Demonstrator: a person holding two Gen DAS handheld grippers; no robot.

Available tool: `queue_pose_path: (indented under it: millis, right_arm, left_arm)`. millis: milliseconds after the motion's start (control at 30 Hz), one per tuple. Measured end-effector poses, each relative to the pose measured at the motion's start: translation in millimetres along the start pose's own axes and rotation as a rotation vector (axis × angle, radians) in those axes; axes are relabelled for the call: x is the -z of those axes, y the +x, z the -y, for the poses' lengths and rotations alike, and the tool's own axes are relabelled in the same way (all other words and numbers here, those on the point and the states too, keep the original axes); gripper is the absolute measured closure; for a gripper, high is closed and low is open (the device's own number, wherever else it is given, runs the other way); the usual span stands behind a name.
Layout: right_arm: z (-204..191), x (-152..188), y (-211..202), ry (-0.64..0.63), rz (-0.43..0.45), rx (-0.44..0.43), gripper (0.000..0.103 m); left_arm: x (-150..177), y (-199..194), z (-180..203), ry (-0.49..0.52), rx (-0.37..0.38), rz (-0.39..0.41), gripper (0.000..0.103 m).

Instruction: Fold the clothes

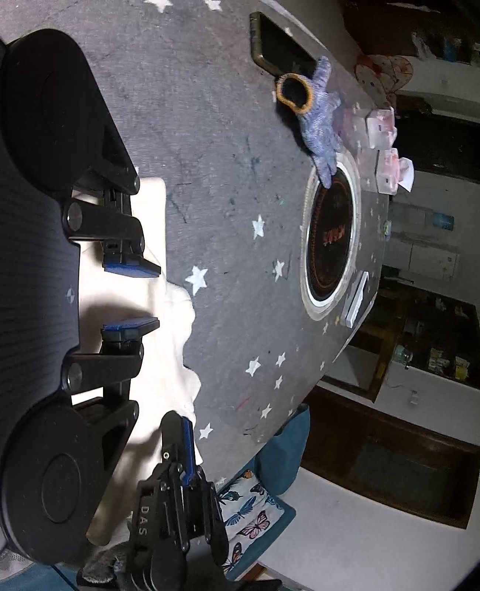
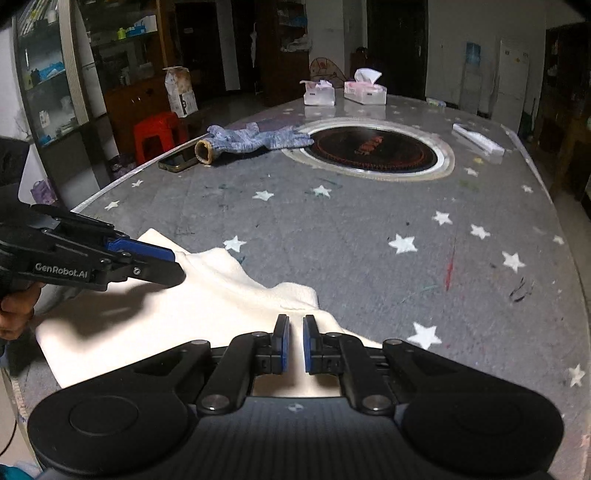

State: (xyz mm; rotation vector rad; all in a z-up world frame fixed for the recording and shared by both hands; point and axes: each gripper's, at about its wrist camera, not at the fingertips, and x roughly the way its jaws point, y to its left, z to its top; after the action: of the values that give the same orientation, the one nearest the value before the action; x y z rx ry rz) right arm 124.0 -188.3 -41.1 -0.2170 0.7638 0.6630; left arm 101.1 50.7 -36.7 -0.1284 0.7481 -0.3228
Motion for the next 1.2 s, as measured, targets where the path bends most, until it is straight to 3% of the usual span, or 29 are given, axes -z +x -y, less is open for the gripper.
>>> queue_pose_path:
  millis: [167, 267, 400, 600, 833, 1200]
  right_arm:
    - [-12.7, -0.1, -17.6, -0.025, 0.023, -0.024, 0.086]
    - [-23.5, 5.8, -23.2, -0.061, 0.018, -0.046, 0.073]
    - [-30.9, 16.5, -20.2, -0.062, -0.011, -0.054, 0.073]
    - [-49.2, 23.5, -45.9, -0.083, 0.031, -0.095, 0.065]
    - [-70.3, 40.6, -37.7, -0.143, 0.007, -0.103, 0.062]
    - [-80.0, 43.0, -39.7, -0.142, 0.029, -0.112, 0.051]
  left_arm:
    - [3.4, -5.8, 5.5, 0.022, -0.016, 0.010, 0.076]
    - [7.7, -15.8, 15.2, 0.061, -0.020, 0.030, 0.075]
    - [21.4, -34.7, 33.0, 0.137, -0.002, 0.061, 0.074]
    - [50.1, -62.8, 47.4, 0.225, -0.020, 0.100, 0.073]
    - [79.1, -64.4, 47.6, 0.248, -0.065, 0.103, 0.072]
    - [77.4, -81.4, 54.4, 0.257, -0.067, 0.144, 0.070]
